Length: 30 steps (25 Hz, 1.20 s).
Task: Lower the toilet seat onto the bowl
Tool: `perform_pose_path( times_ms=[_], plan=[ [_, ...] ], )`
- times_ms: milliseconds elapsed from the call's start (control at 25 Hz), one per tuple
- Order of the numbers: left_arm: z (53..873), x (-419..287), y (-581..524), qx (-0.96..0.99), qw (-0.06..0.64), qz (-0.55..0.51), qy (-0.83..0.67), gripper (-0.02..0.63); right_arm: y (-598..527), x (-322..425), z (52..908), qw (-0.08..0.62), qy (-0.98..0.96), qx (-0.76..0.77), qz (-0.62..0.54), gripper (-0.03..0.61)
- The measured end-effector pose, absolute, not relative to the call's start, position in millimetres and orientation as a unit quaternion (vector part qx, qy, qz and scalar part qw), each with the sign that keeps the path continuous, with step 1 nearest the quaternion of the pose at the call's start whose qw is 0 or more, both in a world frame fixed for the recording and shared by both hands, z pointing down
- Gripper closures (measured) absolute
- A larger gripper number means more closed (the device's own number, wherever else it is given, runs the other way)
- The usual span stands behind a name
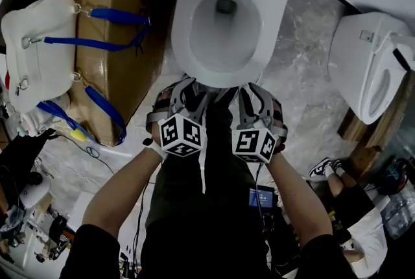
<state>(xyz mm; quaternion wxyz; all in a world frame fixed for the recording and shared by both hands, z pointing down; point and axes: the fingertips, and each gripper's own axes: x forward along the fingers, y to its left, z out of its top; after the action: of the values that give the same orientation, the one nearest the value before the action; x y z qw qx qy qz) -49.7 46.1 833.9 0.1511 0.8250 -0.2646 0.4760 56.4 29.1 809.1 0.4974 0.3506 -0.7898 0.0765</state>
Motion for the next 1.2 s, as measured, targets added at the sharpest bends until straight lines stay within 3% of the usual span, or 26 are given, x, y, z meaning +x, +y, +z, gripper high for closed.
perform_pose_path(
  times_ms=[160,320,760,1200],
  plan=[
    [770.7,-44.6,23.9,0.837,0.158,0.436,-0.291,0.434,-0.7,46.7,741.5,0.456,-0.805,0.376,0.054,0.465],
    [695.5,-32.8,14.2,0.853,0.176,0.379,-0.311,0.528,-10.3,44.1,681.5,0.411,-0.819,0.390,0.092,0.469],
    [508.5,-26.1,18.1,0.873,0.211,0.258,-0.355,0.540,-4.4,60.7,518.4,0.264,-0.813,0.461,0.238,0.483],
    [354.0,-19.0,3.4,0.896,0.167,0.161,-0.378,0.552,-3.7,78.3,373.2,0.153,-0.815,0.513,0.224,0.491]
  ],
)
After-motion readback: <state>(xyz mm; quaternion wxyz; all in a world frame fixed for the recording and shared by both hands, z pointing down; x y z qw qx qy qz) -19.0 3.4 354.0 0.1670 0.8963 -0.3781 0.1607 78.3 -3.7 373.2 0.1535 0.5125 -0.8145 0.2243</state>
